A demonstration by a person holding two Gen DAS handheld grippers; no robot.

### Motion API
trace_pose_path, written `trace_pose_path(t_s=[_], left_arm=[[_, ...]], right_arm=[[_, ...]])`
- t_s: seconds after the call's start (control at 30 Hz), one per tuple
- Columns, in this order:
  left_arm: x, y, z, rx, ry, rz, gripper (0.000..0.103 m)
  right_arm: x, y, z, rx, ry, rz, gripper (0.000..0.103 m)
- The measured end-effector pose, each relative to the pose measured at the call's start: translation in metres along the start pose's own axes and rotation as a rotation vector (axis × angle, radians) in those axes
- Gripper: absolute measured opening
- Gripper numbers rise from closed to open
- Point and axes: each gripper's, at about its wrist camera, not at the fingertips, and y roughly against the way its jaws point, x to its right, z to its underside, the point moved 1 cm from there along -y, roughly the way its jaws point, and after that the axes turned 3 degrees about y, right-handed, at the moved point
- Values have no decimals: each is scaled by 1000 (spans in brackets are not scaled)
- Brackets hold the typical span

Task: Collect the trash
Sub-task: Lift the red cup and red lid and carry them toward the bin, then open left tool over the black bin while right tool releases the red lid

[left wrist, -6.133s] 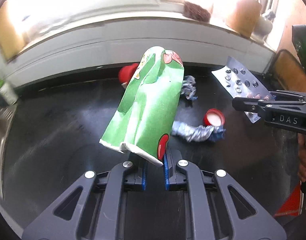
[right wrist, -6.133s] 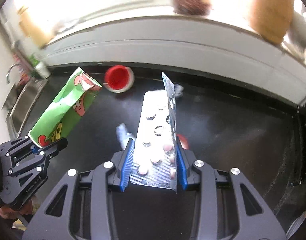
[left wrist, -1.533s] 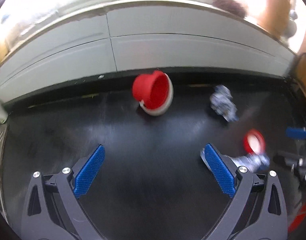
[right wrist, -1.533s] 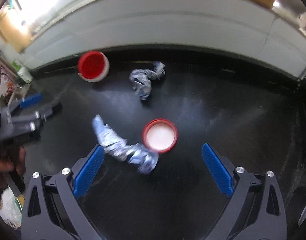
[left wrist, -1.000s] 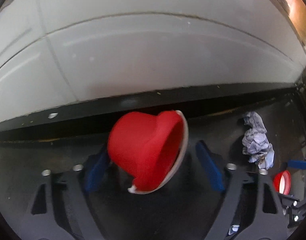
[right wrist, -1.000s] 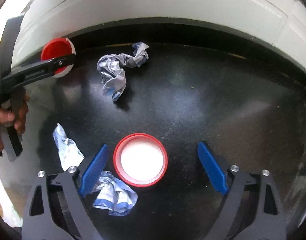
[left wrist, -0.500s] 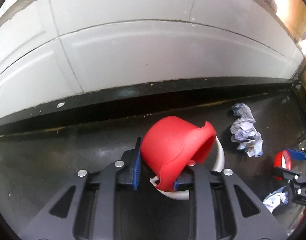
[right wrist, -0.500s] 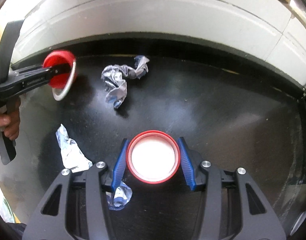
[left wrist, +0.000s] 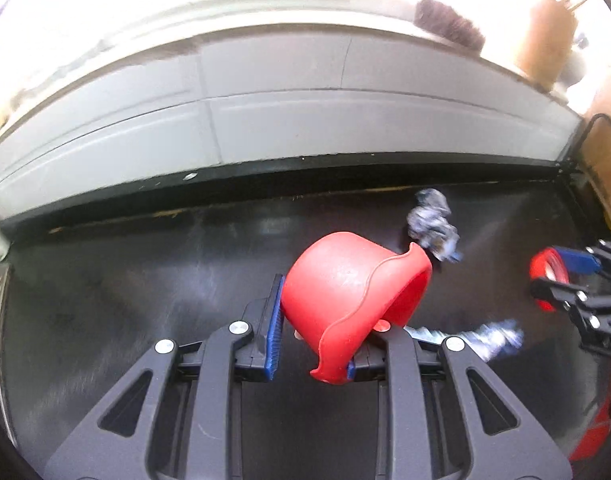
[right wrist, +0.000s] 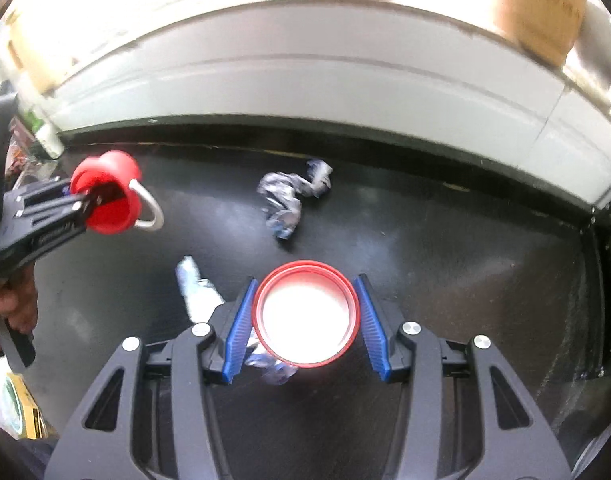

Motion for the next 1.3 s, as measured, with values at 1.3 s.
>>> trace_pose_path(t_s=[1.3], left_arm=[[-186,297,458,-29,860,-573,23]], right_arm=[[-510,111,161,-145,819,-694,49]])
